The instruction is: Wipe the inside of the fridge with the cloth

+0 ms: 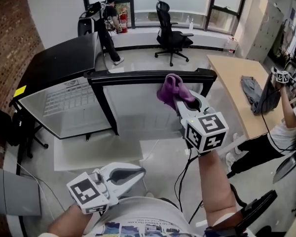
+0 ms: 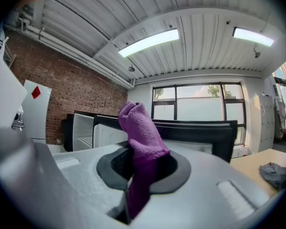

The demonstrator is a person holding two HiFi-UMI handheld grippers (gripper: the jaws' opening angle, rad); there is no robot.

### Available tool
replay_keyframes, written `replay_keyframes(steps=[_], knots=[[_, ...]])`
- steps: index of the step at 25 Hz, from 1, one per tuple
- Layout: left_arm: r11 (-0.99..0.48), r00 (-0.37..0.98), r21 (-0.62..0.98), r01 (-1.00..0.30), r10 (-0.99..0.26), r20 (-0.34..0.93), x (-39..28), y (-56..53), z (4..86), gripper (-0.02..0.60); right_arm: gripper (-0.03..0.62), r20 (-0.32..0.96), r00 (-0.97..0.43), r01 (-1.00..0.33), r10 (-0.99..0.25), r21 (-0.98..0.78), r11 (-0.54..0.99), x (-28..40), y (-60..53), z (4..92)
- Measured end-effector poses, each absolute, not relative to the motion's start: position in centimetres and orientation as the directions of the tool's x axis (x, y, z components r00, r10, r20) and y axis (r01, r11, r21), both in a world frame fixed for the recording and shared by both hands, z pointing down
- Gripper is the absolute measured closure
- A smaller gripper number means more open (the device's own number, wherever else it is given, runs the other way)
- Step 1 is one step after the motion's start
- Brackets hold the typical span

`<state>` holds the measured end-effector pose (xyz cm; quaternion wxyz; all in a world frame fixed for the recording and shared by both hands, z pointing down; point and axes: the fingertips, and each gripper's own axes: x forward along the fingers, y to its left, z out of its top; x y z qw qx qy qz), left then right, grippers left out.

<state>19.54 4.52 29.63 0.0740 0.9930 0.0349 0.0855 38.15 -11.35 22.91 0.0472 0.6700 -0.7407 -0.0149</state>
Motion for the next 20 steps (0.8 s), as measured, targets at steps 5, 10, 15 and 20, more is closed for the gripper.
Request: replay_keyframes(steps=[5, 10, 15, 20], knots=[[-0.985, 0.981, 0.158, 0.063, 0.09, 0.17, 20.7, 5.3, 30.0, 0.575, 0.542, 0.063, -0.02, -0.994, -0.998, 0.105, 0.027, 42.1, -9.5, 22.7], [-0.985, 0.982, 0.158, 0.066, 0.093, 0.166, 21.3, 5.9, 30.2, 0.575, 0.542, 0.077, 0.043, -0.993, -0.996, 0.116, -0.034, 45.1, -7.8, 22.6], [-0.985, 0.983, 0.163, 0.057, 0.085, 0.165, 21.3, 6.0, 30.4, 0.575, 0.542, 0.085, 0.092, -0.992, -0.992, 0.1, -0.083, 47.5, -6.6, 22.7], [-0.984, 0.983, 0.173, 0.05, 0.079, 0.166, 20.9, 5.9, 30.6, 0.575, 0.542, 0.093, 0.07, -0.994, -0.993, 0.094, -0.061, 46.7, -5.8, 22.7]])
